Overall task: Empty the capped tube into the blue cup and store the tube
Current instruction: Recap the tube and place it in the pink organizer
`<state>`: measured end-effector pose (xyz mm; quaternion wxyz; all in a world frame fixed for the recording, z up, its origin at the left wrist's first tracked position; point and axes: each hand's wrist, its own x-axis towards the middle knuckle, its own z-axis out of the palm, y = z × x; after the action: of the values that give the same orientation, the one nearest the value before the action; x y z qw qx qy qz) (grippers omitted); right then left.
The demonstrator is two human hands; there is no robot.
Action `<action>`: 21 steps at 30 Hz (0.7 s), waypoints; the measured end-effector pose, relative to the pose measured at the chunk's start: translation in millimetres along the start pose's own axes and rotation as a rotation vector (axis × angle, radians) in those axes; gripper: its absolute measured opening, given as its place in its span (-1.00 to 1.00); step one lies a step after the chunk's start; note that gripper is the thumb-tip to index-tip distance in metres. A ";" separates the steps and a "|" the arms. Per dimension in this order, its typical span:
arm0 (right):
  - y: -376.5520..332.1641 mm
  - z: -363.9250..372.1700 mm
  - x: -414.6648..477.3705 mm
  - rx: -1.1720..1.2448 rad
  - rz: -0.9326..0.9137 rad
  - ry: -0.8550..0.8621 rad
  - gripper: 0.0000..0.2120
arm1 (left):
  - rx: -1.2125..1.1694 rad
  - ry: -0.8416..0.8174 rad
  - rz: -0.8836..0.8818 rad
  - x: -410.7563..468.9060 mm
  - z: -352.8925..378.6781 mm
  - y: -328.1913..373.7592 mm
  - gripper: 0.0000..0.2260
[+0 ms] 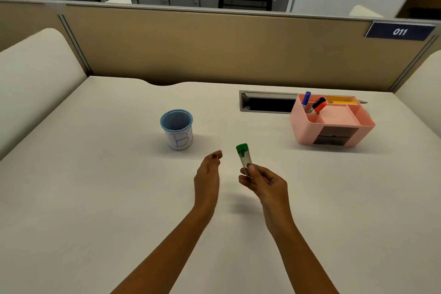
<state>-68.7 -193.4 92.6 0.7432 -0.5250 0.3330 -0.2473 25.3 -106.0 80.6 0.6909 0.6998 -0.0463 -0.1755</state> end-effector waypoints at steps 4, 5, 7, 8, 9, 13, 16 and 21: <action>-8.6 -21.3 10.9 0.027 -0.041 0.121 -0.81 | 0.392 -0.040 0.160 6.2 21.6 -22.5 -0.65; -9.9 -26.3 13.8 0.027 -0.054 0.150 -0.80 | 0.465 -0.083 0.182 7.7 26.5 -29.3 -0.61; -12.4 -37.4 19.2 0.027 -0.074 0.203 -0.79 | 0.628 -0.165 0.235 9.9 34.8 -43.7 -0.55; -13.2 -42.5 21.4 0.028 -0.084 0.225 -0.78 | 0.710 -0.189 0.273 10.6 36.8 -50.3 -0.53; -13.4 -47.6 23.5 0.027 -0.093 0.246 -0.78 | 0.791 -0.203 0.315 11.1 38.4 -56.3 -0.52; -13.7 -65.2 34.5 -0.063 -0.147 0.354 -0.81 | 1.085 -0.180 0.473 8.6 42.0 -72.3 -0.46; -15.9 -74.6 45.0 -0.166 -0.200 0.437 -0.80 | 1.200 -0.150 0.517 7.4 44.0 -76.9 -0.44; -30.6 -88.3 65.8 -0.268 -0.315 0.542 -0.76 | 1.239 -0.140 0.524 7.7 44.3 -80.2 -0.42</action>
<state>-92.7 -304.9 85.9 0.5046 -0.5782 0.4628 -0.4436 4.6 -147.2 1.0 0.1771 0.9194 -0.3511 0.0120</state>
